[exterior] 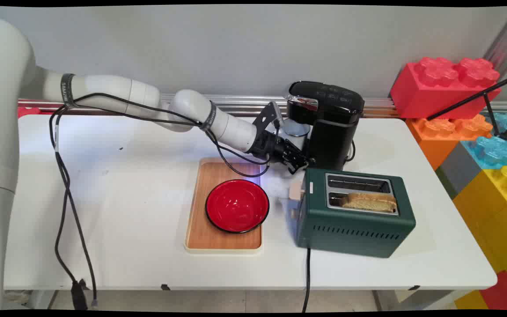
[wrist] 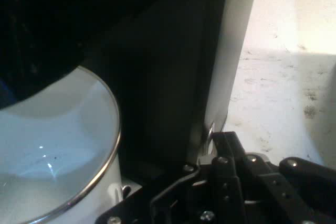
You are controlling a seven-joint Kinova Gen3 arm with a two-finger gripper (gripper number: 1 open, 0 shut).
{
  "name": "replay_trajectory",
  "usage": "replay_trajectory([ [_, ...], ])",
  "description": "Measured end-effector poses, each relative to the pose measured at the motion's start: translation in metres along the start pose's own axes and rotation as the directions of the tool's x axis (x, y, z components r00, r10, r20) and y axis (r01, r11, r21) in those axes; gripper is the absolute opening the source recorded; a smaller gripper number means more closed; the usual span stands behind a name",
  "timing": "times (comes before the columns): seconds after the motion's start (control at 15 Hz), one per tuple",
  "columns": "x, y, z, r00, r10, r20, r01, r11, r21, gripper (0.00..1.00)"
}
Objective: Press the toaster switch
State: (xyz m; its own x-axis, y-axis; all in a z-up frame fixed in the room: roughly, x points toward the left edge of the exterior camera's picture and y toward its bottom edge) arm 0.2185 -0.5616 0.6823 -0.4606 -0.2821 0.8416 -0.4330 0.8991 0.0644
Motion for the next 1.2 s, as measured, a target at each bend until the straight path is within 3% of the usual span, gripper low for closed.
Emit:
replay_trajectory([
  [0.73,0.025,0.020,-0.029,0.999,0.010,0.039,-0.009,0.999,-0.034,0.00],
  [1.2,0.069,0.038,-0.075,0.994,0.031,0.102,-0.030,0.999,-0.017,0.00],
])
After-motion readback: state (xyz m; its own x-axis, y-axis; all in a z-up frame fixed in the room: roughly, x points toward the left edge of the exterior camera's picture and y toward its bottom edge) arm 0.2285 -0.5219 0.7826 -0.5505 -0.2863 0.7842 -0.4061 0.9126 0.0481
